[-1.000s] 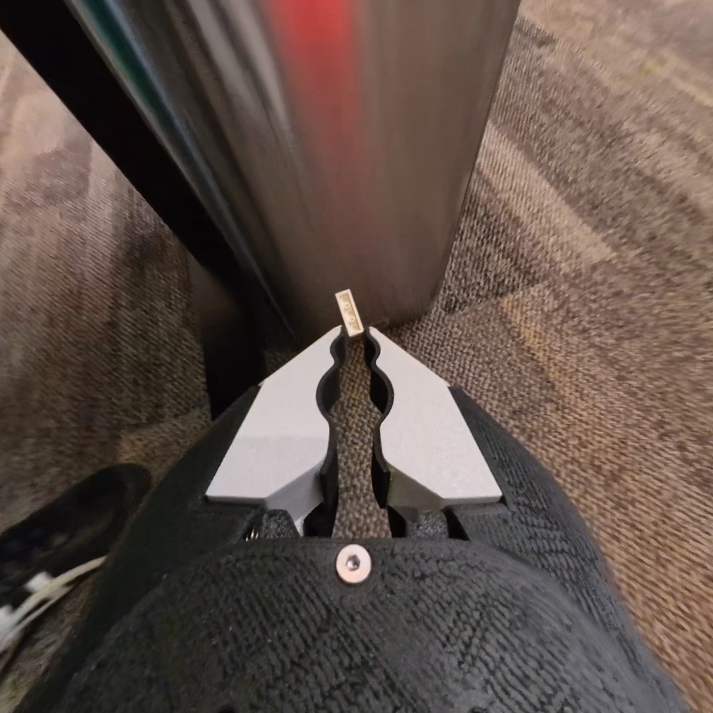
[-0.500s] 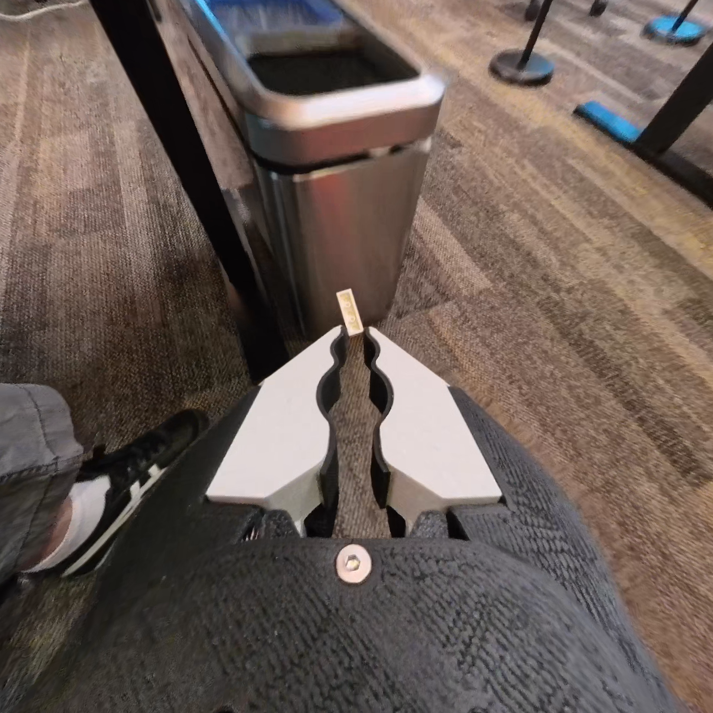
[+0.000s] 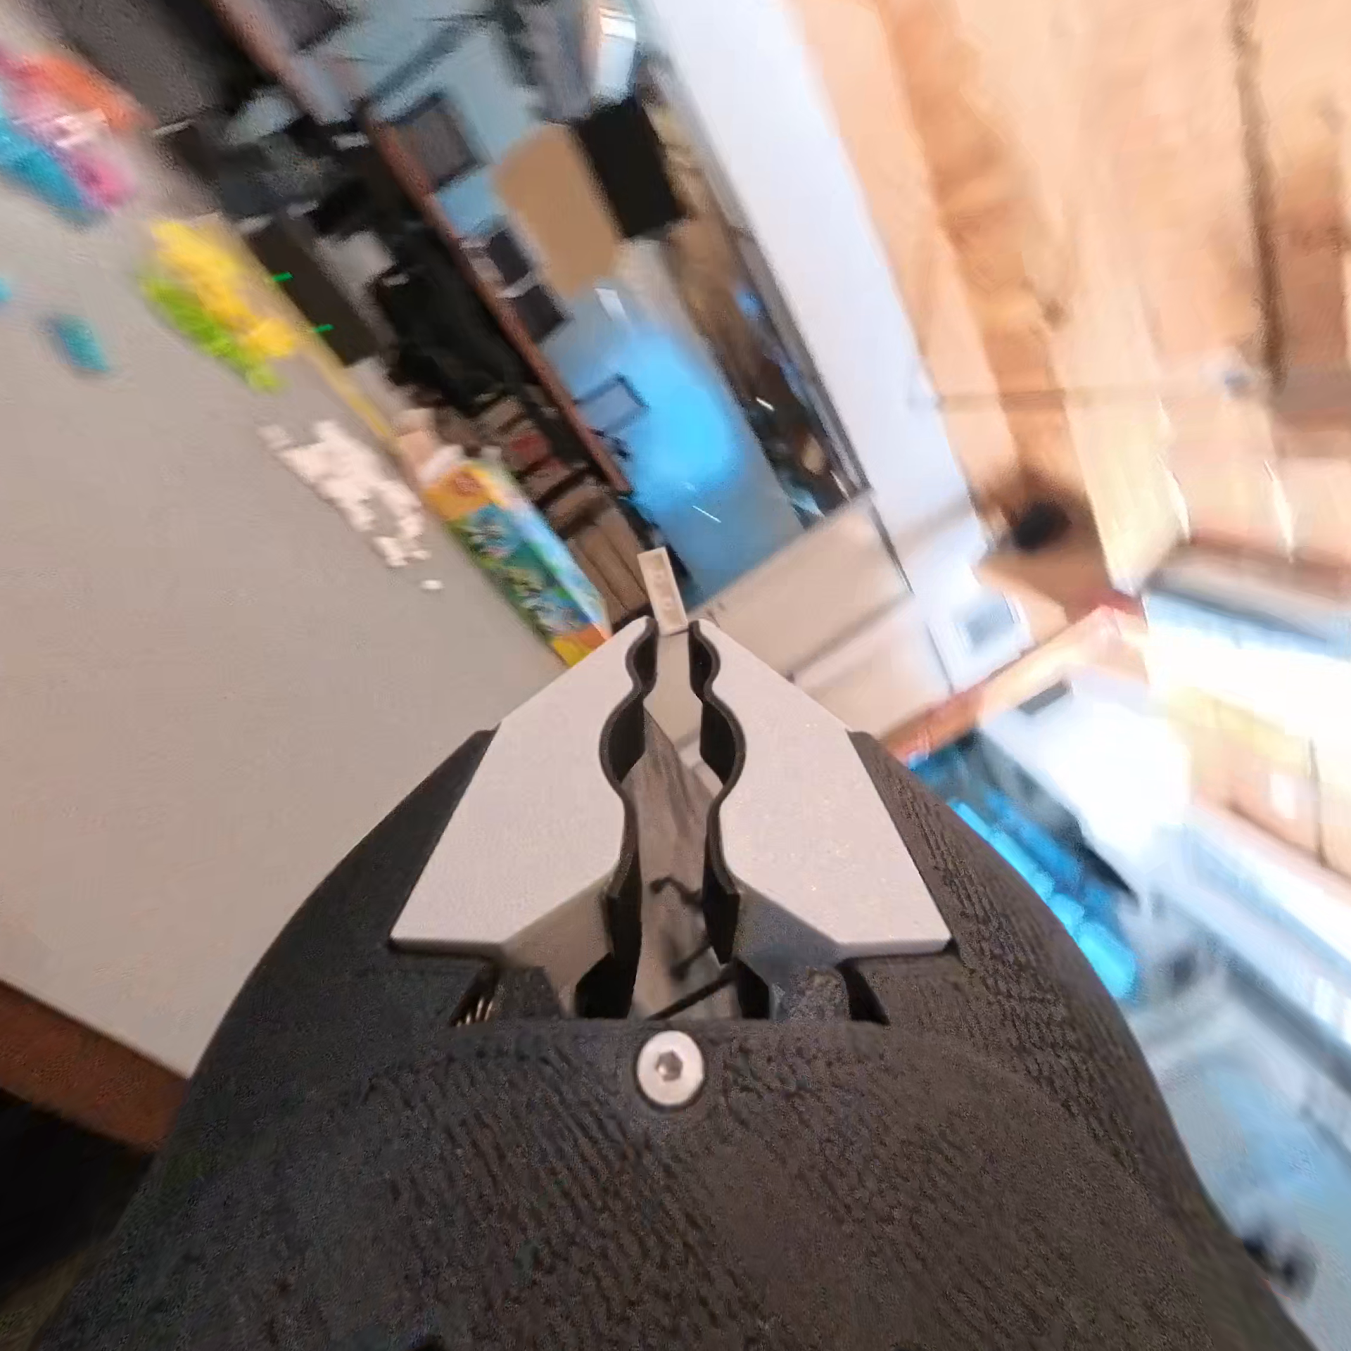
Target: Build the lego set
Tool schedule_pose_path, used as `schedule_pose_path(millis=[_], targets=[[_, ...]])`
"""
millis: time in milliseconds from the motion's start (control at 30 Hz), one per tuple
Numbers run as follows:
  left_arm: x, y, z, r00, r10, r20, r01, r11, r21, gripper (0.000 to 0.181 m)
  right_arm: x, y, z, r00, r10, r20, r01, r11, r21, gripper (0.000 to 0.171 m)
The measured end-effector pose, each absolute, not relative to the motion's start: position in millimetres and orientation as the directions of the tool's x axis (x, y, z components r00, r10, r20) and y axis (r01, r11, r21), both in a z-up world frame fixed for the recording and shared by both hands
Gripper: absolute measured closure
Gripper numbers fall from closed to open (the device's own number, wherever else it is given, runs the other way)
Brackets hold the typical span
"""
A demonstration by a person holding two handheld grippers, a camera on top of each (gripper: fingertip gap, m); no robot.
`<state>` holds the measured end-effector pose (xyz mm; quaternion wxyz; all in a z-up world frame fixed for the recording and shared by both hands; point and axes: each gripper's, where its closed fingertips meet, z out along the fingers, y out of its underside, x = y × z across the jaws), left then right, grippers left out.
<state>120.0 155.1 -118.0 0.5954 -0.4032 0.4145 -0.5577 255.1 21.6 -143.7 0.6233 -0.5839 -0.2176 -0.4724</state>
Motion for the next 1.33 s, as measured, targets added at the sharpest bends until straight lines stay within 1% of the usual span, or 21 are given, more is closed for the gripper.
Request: schedule_pose_path(millis=[33, 133, 200, 233, 300, 400, 533, 700, 867, 933, 967, 1033, 1067, 1100, 1133, 1167, 1200, 1233, 1267, 1300, 1333], targets=[[109, 159, -115, 0.030, -0.999, -0.044, 0.305, 0.051, -0.951, 0.181, 239, 48, -153, 0.374, -0.229, 0.899, 0.900, -0.144, -0.411, 0.165], [81, 179, -109, 0.075, -0.995, -0.060, 0.264, 0.078, -0.961, 0.181, 198, 112, -197, 0.023, 0.067, 0.998, 0.996, -0.089, -0.017, 0.165], [72, 193, -113, 0.113, -0.990, -0.087, 0.237, 0.112, -0.965, 0.181, 185, 142, -231, -0.239, 0.207, 0.949, 0.970, 0.016, 0.241, 0.165], [70, 201, -116, 0.125, -0.988, -0.085, 0.231, 0.113, -0.966, 0.181, 182, 154, -245, -0.354, 0.251, 0.901, 0.935, 0.078, 0.346, 0.165], [70, 213, -121, 0.132, -0.989, -0.065, 0.223, 0.093, -0.970, 0.181, 181, 174, -266, -0.555, 0.275, 0.785, 0.831, 0.205, 0.516, 0.165], [76, 232, -128, 0.150, -0.987, -0.058, 0.199, 0.088, -0.976, 0.181, 184, 201, -280, -0.779, 0.191, 0.597, 0.623, 0.349, 0.700, 0.165], [88, 250, -129, 0.170, -0.982, -0.078, 0.188, 0.110, -0.976, 0.180, 198, 225, -298, -0.908, 0.074, 0.413, 0.399, 0.457, 0.795, 0.165], [92, 264, -132, 0.202, -0.976, -0.085, 0.190, 0.124, -0.974, 0.181, 198, 224, -301, -0.907, 0.010, 0.421, 0.370, 0.499, 0.784, 0.165], [93, 277, -126, 0.217, -0.975, -0.038, 0.244, 0.092, -0.965, 0.181, 194, 200, -317, -0.940, -0.056, 0.337, 0.232, 0.619, 0.751, 0.165], [97, 282, -128, 0.208, -0.978, 0.001, 0.252, 0.053, -0.966, 0.181, 197, 195, -315, -0.936, -0.018, 0.351, 0.250, 0.667, 0.702, 0.163], [100, 284, -131, 0.203, -0.979, 0.008, 0.244, 0.043, -0.969, 0.181, 201, 195, -312, -0.929, 0.038, 0.369, 0.297, 0.671, 0.679, 0.155], [105, 284, -137, 0.191, -0.982, 0.000, 0.221, 0.043, -0.974, 0.181, 207, 199, -296, -0.852, 0.190, 0.488, 0.491, 0.616, 0.616, 0.145], [107, 282, -142, 0.177, -0.984, -0.004, 0.206, 0.041, -0.978, 0.181, 211, 200, -287, -0.771, 0.281, 0.572, 0.615, 0.561, 0.554, 0.143], [110, 281, -146, 0.162, -0.987, 0.000, 0.198, 0.032, -0.980, 0.181, 214, 201, -278, -0.647, 0.364, 0.670, 0.747, 0.482, 0.458, 0.143], [112, 279, -150, 0.145, -0.989, 0.013, 0.190, 0.015, -0.982, 0.181, 217, 202, -269, -0.448, 0.451, 0.772, 0.882, 0.366, 0.298, 0.148], [115, 275, -154, 0.121, -0.992, 0.021, 0.180, 0.001, -0.984, 0.181, 220, 202, -265, -0.159, 0.537, 0.829, 0.978, 0.203, 0.056, 0.151], [118, 271, -159, 0.101, -0.995, 0.022, 0.159, -0.006, -0.987, 0.181, 222, 199, -266, 0.172, 0.588, 0.790, 0.975, 0.016, -0.224, 0.150], [121, 269, -163, 0.092, -0.996, 0.019, 0.134, -0.006, -0.991, 0.181, 220, 196, -269, 0.450, 0.590, 0.670, 0.877, -0.152, -0.455, 0.150], [122, 267, -166, 0.085, -0.996, 0.011, 0.119, -0.001, -0.993, 0.181, 216, 193, -273, 0.649, 0.552, 0.523, 0.737, -0.286, -0.613, 0.148], [124, 264, -168, 0.073, -0.997, 0.008, 0.103, 0.000, -0.995, 0.181, 213, 190, -278, 0.781, 0.495, 0.381, 0.592, -0.390, -0.706, 0.148], [125, 264, -170, 0.071, -0.997, 0.005, 0.091, 0.002, -0.996, 0.180, 207, 187, -285, 0.855, 0.452, 0.255, 0.471, -0.467, -0.748, 0.144]])
